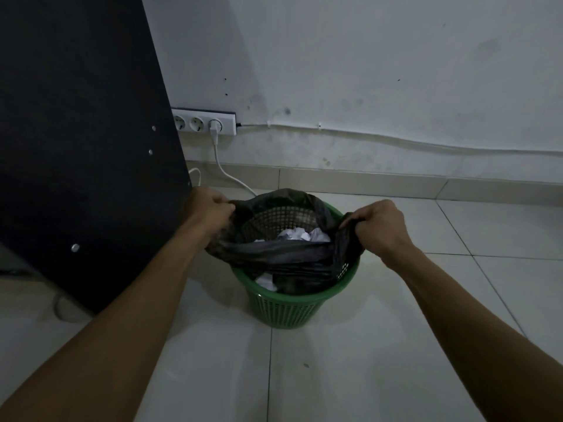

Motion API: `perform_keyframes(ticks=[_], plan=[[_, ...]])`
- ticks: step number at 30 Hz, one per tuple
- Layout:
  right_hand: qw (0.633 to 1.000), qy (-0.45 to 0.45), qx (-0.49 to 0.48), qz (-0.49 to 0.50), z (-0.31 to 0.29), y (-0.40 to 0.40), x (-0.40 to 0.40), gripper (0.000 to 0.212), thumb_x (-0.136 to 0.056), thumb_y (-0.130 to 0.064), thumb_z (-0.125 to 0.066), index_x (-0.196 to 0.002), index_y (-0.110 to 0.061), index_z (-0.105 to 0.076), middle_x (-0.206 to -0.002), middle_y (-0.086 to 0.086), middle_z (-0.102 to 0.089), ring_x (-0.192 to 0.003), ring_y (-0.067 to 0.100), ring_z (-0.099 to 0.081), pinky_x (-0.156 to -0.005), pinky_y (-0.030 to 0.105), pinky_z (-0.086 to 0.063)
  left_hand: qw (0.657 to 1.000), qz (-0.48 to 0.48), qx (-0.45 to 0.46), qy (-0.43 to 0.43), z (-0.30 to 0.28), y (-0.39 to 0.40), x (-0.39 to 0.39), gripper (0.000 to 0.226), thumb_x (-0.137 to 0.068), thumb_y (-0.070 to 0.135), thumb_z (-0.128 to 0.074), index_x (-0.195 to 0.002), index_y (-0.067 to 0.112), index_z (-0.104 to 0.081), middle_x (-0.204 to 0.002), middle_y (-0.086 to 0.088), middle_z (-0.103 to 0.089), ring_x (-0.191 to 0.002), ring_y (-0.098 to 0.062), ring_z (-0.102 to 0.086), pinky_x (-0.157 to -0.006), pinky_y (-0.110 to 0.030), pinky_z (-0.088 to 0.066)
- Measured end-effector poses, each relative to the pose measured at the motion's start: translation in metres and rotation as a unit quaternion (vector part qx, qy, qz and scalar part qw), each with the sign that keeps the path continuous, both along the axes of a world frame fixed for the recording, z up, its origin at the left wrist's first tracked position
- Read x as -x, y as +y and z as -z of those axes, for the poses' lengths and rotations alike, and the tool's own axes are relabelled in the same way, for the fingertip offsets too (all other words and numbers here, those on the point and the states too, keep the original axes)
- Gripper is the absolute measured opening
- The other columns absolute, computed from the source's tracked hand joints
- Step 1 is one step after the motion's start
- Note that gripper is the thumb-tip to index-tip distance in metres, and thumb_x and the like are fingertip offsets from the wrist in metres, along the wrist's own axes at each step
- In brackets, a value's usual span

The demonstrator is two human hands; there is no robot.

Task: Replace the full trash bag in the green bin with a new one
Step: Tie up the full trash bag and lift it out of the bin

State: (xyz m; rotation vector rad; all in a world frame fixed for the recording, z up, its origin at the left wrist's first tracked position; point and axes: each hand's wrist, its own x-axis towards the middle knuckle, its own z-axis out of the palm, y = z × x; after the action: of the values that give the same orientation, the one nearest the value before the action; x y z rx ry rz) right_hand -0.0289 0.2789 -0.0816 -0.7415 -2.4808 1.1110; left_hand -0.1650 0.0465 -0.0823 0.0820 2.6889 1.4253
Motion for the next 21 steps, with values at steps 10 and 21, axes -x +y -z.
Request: perform_keyframes(ticks=[10, 21], plan=[[0.832, 0.098, 0.539, -0.094, -0.030, -0.016, -0.001, 0.038, -0.078, -0.023, -0.048, -0.081, 0.008, -0.070, -0.093, 0.024, -0.072, -0.086, 0.035, -0.066, -0.082, 0.037, -0.054, 0.978, 0.138, -0.108, -0.114, -0.009, 0.005, -0.009, 0.030, -0.066, -0.008, -0.042, -0.049, 0.009, -0.060, -0.054, -0.009, -0.060, -0.054, -0.023, -0.051, -0.055, -0.025, -0.039], [0.986, -0.150, -0.075, -0.018, -0.009, 0.001, -0.001, 0.031, -0.063, 0.001, -0.080, -0.093, -0.005, -0.076, -0.086, 0.017, -0.071, -0.076, 0.031, -0.068, -0.067, 0.043, -0.061, 0.955, 0.186, 0.229, 0.030, 0.005, 0.012, -0.006, 0.030, -0.072, 0.031, -0.080, -0.097, 0.015, -0.076, -0.096, -0.009, -0.072, -0.090, -0.027, -0.065, -0.078, -0.031, -0.053]])
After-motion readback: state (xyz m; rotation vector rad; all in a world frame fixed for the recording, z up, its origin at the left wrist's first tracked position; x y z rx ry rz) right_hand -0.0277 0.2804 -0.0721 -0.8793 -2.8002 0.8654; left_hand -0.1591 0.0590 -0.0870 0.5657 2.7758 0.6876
